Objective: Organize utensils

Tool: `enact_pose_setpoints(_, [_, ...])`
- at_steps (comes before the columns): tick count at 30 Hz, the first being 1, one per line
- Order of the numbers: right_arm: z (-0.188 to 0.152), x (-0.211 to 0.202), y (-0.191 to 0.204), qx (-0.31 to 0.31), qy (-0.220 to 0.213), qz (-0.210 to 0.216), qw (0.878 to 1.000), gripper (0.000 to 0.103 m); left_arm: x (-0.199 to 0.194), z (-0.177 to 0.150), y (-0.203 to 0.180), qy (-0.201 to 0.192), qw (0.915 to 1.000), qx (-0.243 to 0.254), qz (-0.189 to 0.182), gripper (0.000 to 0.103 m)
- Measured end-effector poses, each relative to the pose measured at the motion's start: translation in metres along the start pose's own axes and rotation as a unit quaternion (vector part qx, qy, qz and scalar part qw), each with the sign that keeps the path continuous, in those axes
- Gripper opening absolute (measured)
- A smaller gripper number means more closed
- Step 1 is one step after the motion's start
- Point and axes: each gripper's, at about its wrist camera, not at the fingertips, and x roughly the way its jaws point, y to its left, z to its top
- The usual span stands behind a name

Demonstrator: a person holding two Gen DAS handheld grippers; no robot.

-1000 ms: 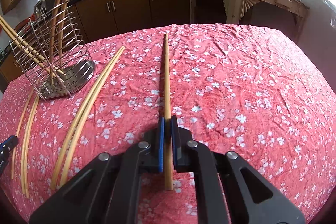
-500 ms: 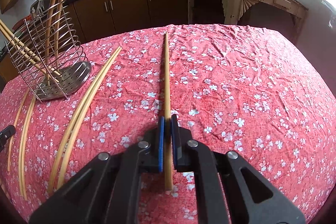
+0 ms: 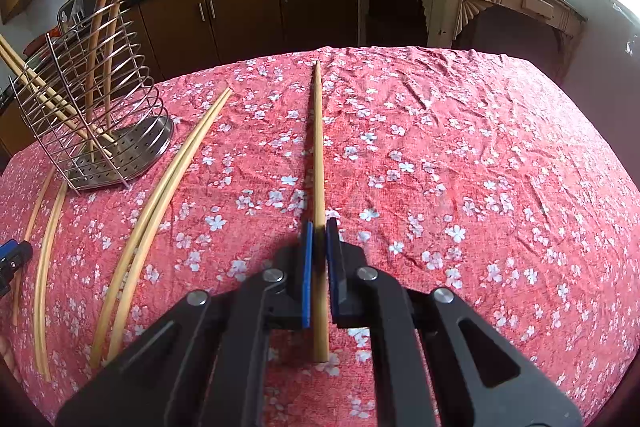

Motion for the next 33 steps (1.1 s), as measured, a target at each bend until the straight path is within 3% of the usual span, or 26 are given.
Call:
enact_pose_setpoints(12, [0.000,0.000,0.001,0.002,0.000,0.002,1.000,0.009,-0.001,0.002,0.005,-0.006,0.9998,-0.017,-0.010,0.060])
enact_pose_setpoints(16, [-0.004,-0.002,-0.001,0.001,0.001,0.012,1.000,0.009,-0.008,-0.007,0.002,-0.001,0.9997,0.018,0.016,0.046])
enact_pose_setpoints(18, [-0.010,-0.007,0.002,-0.011,0.001,0.012,1.000,0.009,-0.016,-0.018,-0.002,-0.001,0.9994,0.035,0.007,0.040])
enact_pose_setpoints(20, [-0.015,-0.011,0.002,-0.009,0.001,0.017,1.000,0.009,-0.022,-0.024,-0.003,-0.002,0.9993,0.037,0.003,0.034])
enact_pose_setpoints(25, [-0.020,-0.015,-0.001,0.001,0.001,0.029,1.000,0.008,-0.030,-0.035,-0.007,-0.005,0.9996,0.028,0.007,0.007])
enact_pose_setpoints(33, [-0.026,-0.036,-0.007,0.009,-0.016,0.051,0.999,0.008,-0.039,-0.041,0.000,0.001,0.9998,0.016,-0.014,0.006])
